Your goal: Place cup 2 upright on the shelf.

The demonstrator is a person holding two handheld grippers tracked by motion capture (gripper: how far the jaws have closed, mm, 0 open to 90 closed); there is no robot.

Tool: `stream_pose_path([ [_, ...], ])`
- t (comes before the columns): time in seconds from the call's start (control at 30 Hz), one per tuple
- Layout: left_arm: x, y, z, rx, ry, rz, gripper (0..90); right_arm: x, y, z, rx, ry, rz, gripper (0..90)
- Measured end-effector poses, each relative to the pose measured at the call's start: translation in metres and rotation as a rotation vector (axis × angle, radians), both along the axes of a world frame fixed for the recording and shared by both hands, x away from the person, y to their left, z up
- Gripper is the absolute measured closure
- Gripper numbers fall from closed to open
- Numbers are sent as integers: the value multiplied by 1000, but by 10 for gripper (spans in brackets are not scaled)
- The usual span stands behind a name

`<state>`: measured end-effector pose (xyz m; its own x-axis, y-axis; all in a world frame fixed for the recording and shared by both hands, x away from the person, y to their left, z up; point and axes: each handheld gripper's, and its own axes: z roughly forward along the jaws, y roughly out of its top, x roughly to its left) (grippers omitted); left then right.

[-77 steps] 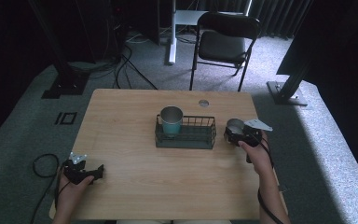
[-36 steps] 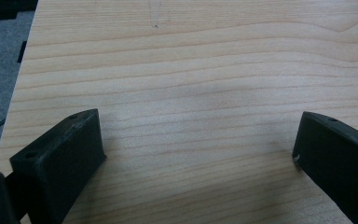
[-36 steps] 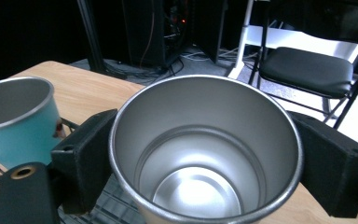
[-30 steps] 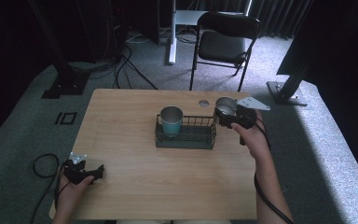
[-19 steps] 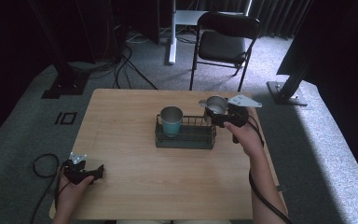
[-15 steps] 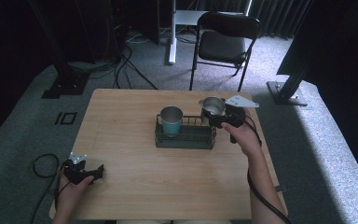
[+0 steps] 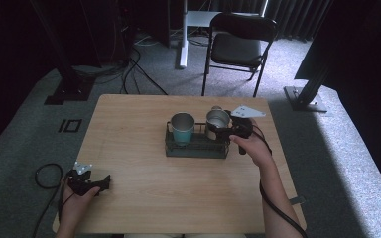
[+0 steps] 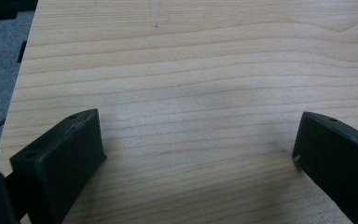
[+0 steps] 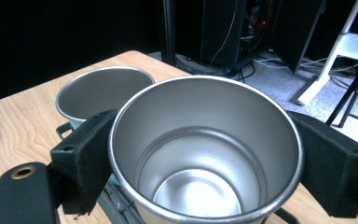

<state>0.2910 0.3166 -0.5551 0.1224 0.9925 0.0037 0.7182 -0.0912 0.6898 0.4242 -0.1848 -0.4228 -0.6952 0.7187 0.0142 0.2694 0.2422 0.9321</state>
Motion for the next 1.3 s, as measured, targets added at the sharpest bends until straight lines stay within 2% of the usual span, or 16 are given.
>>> stream_pose_path([
  [0.37, 0, 0, 0, 0, 0, 0, 23, 9, 14, -20, -28, 31, 53, 131],
  [0.67, 0, 0, 0, 0, 0, 0, 23, 13, 18, -33, -55, 38, 47, 131],
  [0.8, 0, 0, 0, 0, 0, 0, 23, 13, 18, -39, -50, 50, 44, 131],
  [0.9, 0, 0, 0, 0, 0, 0, 23, 14, 19, -43, -68, 52, 37, 131],
  [1.3, 0, 0, 0, 0, 0, 0, 23, 15, 21, -52, -72, 71, 37, 131],
])
